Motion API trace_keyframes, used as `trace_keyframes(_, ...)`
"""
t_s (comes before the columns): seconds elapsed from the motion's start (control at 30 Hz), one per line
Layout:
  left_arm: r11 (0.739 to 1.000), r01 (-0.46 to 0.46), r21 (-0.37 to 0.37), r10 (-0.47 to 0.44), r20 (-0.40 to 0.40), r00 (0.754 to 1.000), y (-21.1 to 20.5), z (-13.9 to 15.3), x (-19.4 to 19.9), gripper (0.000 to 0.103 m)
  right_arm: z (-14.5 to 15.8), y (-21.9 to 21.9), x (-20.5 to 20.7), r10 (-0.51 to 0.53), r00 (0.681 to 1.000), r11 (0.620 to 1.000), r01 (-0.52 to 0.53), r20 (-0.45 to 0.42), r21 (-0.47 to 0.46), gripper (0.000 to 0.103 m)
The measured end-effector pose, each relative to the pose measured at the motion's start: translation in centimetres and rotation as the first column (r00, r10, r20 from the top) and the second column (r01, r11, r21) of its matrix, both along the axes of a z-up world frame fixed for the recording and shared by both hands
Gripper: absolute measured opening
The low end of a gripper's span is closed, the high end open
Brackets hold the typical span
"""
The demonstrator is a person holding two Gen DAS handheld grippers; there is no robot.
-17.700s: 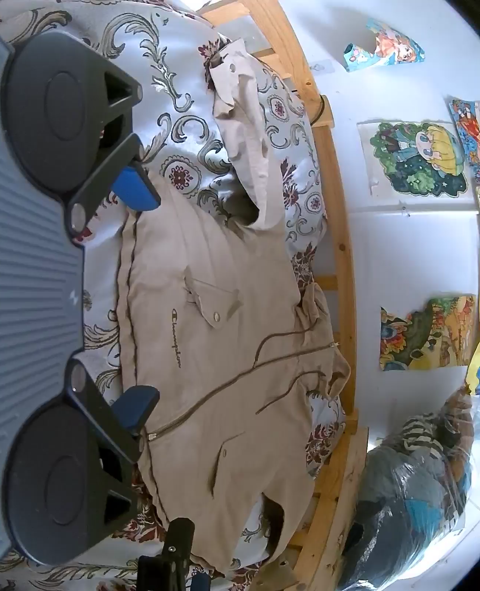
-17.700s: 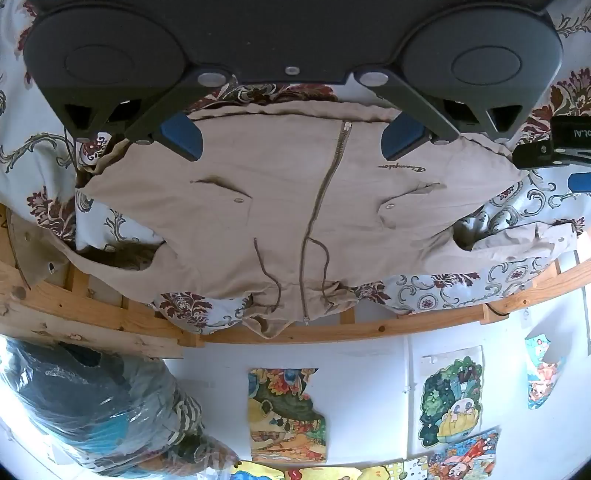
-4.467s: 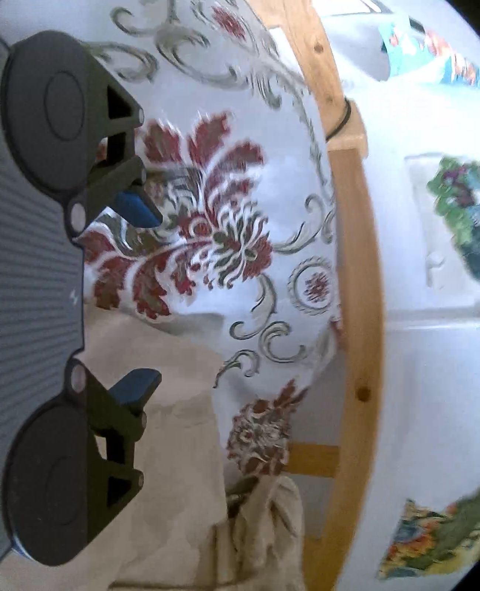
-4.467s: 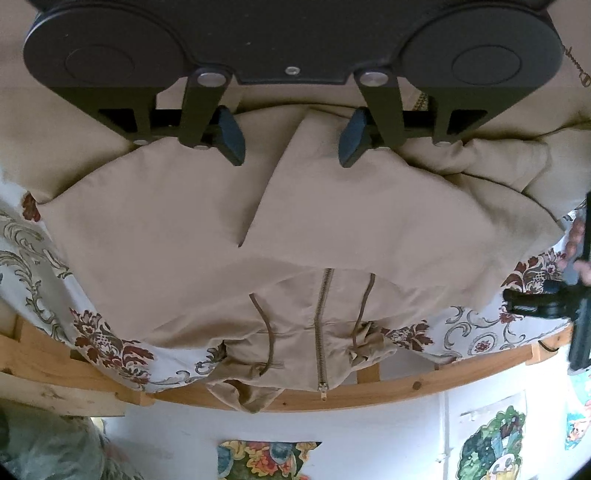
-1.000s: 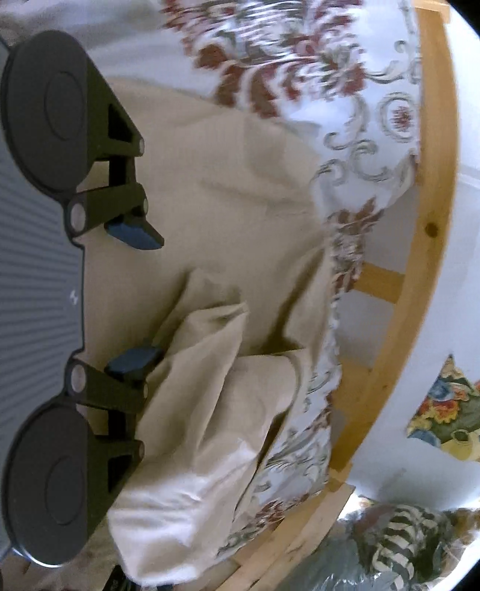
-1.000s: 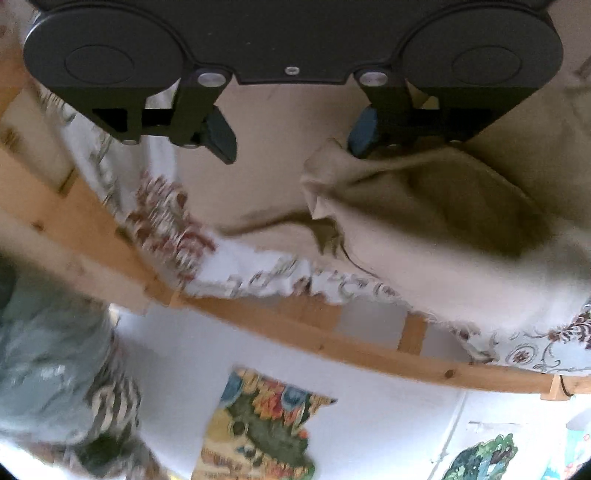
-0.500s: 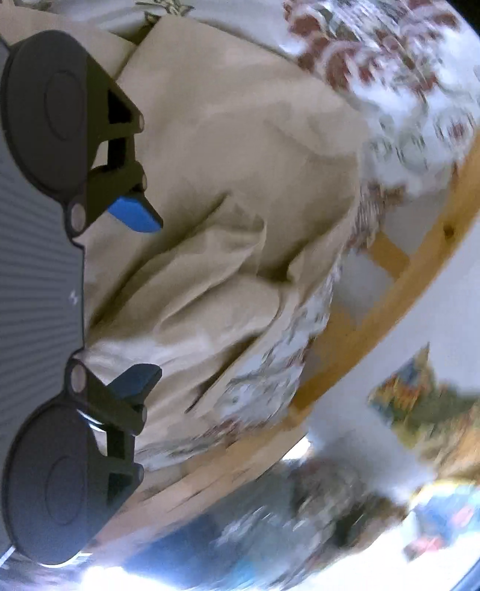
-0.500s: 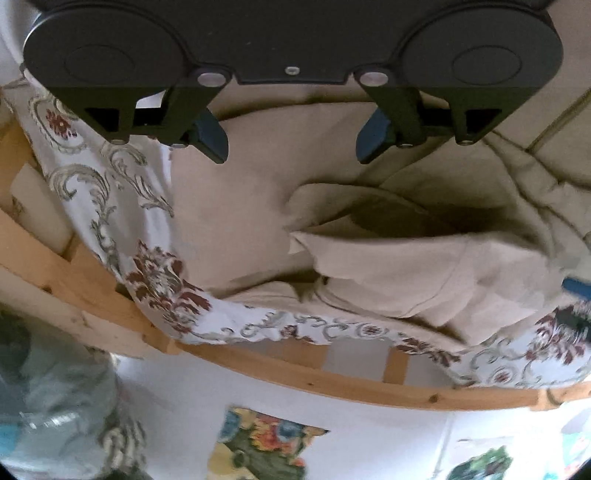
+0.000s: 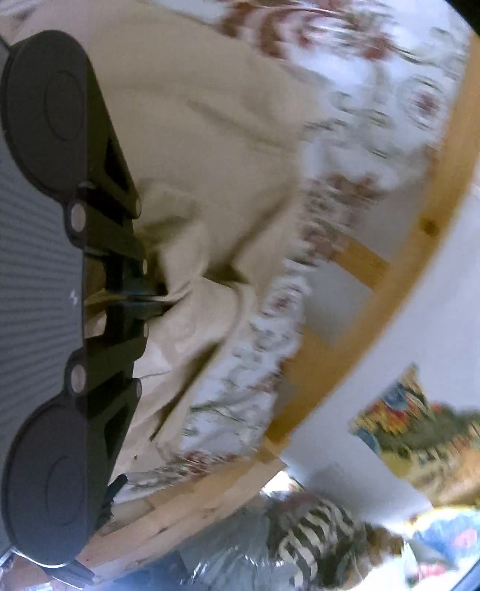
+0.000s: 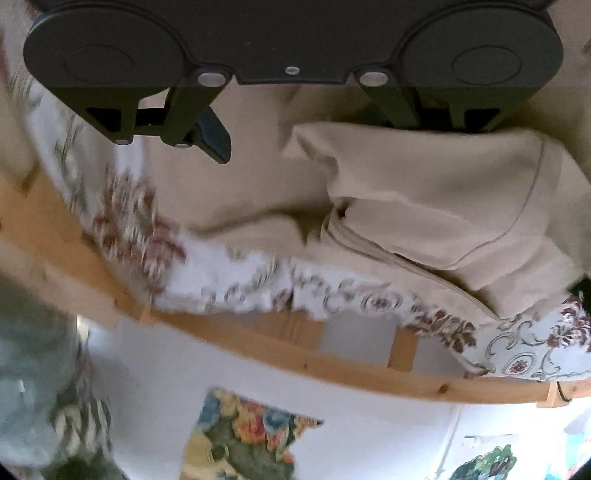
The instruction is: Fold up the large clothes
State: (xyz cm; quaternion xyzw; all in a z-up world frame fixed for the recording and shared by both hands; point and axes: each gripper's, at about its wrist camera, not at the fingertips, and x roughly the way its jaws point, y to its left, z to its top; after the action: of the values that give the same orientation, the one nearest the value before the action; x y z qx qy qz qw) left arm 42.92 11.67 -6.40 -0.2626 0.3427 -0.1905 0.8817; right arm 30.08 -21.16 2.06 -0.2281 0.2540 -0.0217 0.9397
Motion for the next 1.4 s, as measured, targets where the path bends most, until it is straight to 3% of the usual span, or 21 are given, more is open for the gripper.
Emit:
trace_keyframes(0.1, 0.995, 0.039, 0.087, -0.045, 0.064, 0.997, -0.8, 0.3, -0.2, 0.001, -0.9, 0.9, 1.4, 0.005, 0.996, 0.980, 0.013, 0.086, -0.198, 0.079)
trace_keyframes(0.2, 0.981, 0.092, 0.170, -0.095, 0.011, 0.995, -1.8, -1.4, -0.4, 0.001, -3.0, -0.1, 2.8, -0.036, 0.999, 0.968, 0.036, 0.007, -0.248, 0.079)
trace_keyframes(0.27, 0.977, 0.112, 0.181, -0.110, -0.021, 0.994, -1.6, -2.6, -1.1, 0.001, -3.9, -1.0, 2.7, -0.047, 0.999, 0.967, 0.045, -0.002, -0.251, 0.079)
trace_keyframes(0.5, 0.988, 0.137, 0.068, -0.133, -0.065, 0.989, 1.0, -3.2, -1.7, 0.006, -2.8, -1.9, 0.1, -0.049, 0.998, 0.964, 0.054, 0.026, -0.260, 0.083)
trace_keyframes(0.57, 0.993, 0.113, 0.039, -0.110, -0.059, 0.992, 1.9, -3.1, -1.3, 0.013, -2.5, -2.2, -1.0, -0.061, 0.998, 0.956, 0.066, 0.028, -0.285, 0.084)
trace_keyframes(0.63, 0.997, 0.078, 0.021, -0.076, -0.070, 0.995, 2.7, -3.3, -0.6, 0.033, -2.0, -2.7, -2.0, -0.096, 0.995, 0.950, 0.102, 0.033, -0.294, 0.084)
trace_keyframes(0.67, 0.998, 0.067, 0.004, -0.067, -0.091, 0.994, 3.0, -3.4, 0.1, 0.038, -1.6, -3.2, -2.2, -0.115, 0.992, 0.949, 0.122, 0.041, -0.289, 0.084)
trace_keyframes(0.83, 0.996, -0.006, -0.093, -0.009, -0.154, 0.988, 4.3, -4.3, 3.2, 0.047, 0.8, -4.5, -2.7, -0.212, 0.970, 0.955, 0.231, 0.118, -0.187, 0.085)
trace_keyframes(0.93, 0.994, 0.000, -0.111, -0.021, -0.181, 0.983, 4.0, -5.1, 5.5, 0.042, 1.9, -3.6, -2.2, -0.206, 0.968, 0.968, 0.223, 0.145, -0.113, 0.087)
trace_keyframes(1.0, 0.993, 0.013, -0.116, -0.030, -0.143, 0.989, 3.5, -4.8, 6.4, 0.037, 2.0, -2.3, -1.8, -0.180, 0.974, 0.978, 0.192, 0.140, -0.079, 0.090)
trace_keyframes(1.1, 0.993, 0.076, -0.089, -0.078, -0.017, 0.997, 2.6, -3.1, 6.1, 0.032, 0.6, -0.3, -1.5, -0.128, 0.986, 0.989, 0.135, 0.103, -0.063, 0.091)
trace_keyframes(1.17, 0.992, 0.091, -0.083, -0.092, -0.009, 0.996, 2.8, -2.6, 5.5, 0.033, -1.0, 0.8, -1.5, -0.096, 0.994, 0.991, 0.101, 0.057, -0.086, 0.091)
trace_keyframes(1.23, 0.997, 0.060, -0.047, -0.061, -0.034, 0.998, 3.3, -2.3, 4.7, 0.048, -2.2, 1.4, -1.7, -0.088, 0.996, 0.987, 0.091, 0.027, -0.130, 0.090)
trace_keyframes(1.27, 0.999, 0.035, 0.011, -0.035, -0.014, 0.999, 3.5, -1.8, 3.9, 0.052, -2.3, 1.3, -1.7, -0.085, 0.996, 0.988, 0.088, 0.025, -0.130, 0.090)
trace_keyframes(1.4, 0.980, -0.021, 0.197, -0.014, 0.176, 0.984, 2.5, 1.1, 2.2, 0.066, 0.2, 0.7, -1.2, -0.110, 0.984, 0.989, 0.123, 0.142, -0.084, 0.093)
